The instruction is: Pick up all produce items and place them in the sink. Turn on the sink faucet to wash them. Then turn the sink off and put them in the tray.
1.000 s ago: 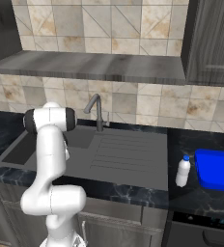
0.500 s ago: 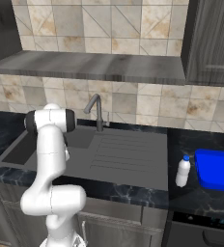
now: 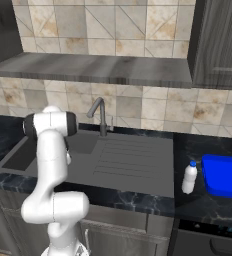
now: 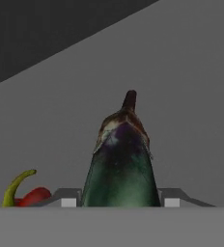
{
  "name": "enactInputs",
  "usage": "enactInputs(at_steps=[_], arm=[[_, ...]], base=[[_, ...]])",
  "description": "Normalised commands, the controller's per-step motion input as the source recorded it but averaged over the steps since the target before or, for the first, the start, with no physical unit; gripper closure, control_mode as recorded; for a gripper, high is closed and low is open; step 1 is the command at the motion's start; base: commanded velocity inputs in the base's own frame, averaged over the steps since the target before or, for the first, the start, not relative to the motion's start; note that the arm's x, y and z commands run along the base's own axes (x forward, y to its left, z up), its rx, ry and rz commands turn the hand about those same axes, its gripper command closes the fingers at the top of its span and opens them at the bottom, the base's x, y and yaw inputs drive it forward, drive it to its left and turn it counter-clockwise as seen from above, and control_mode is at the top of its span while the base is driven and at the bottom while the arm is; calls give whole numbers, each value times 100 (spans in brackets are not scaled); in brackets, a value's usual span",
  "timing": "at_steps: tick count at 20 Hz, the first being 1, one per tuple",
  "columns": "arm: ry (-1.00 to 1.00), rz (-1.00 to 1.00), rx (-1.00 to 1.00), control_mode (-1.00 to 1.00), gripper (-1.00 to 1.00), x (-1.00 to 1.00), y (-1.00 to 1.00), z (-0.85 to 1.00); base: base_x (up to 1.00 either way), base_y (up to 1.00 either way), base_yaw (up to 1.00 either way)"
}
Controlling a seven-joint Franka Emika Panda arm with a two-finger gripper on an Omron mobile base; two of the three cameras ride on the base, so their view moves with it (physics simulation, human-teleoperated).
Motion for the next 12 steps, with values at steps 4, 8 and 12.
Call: enactInputs(at_steps=[4, 8, 12], arm=[[-1, -4, 0, -100, 100, -10, 0, 81], [-2, -1, 0, -100, 100, -9, 0, 99], [0, -1, 0, -100, 100, -13, 0, 96]], base=[[0, 0, 0], [0, 0, 0], [0, 0, 0]])
